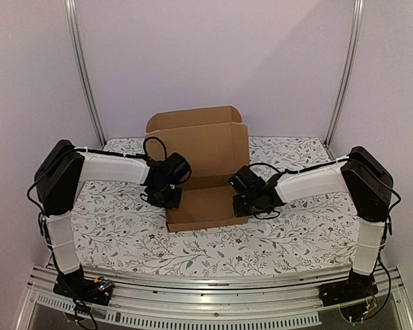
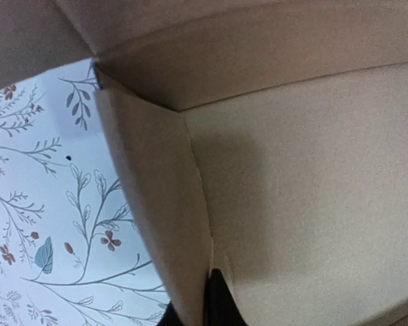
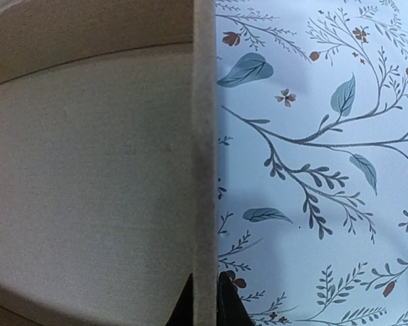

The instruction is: Fold the paper box

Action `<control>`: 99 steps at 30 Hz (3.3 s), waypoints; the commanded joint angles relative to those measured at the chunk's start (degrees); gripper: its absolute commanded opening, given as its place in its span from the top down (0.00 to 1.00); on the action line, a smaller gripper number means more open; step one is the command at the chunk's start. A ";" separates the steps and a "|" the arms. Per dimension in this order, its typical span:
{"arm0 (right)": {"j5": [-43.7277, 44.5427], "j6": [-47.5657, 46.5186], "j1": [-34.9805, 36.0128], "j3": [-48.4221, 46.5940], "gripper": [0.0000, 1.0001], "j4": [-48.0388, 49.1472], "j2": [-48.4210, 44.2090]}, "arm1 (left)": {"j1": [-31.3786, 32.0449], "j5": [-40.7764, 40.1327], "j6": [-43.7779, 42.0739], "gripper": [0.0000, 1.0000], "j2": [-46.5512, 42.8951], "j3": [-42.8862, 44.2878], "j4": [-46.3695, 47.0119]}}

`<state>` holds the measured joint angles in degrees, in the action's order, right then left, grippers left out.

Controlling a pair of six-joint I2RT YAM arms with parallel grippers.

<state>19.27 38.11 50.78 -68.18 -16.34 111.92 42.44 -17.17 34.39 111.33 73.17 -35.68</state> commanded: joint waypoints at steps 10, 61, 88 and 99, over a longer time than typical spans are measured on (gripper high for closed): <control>-5.02 0.50 1.58 -0.19 0.54 0.52 -5.20 | -0.07 0.05 -4.57 1.00 2.15 1.94 -0.36; -6.35 0.21 1.55 3.47 0.30 0.44 -6.18 | 1.51 -2.50 -10.40 1.00 10.89 10.34 -4.50; -6.92 -0.38 1.60 3.45 0.28 0.08 -7.52 | -0.07 -4.70 -11.57 0.70 5.60 13.30 -7.46; -7.06 -0.23 1.55 3.54 0.28 0.08 -8.50 | -0.86 -3.80 -11.04 1.00 7.55 12.74 -6.71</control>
<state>12.82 38.09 52.10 -64.79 -16.60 104.40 42.06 -20.40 23.18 118.74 85.69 -42.39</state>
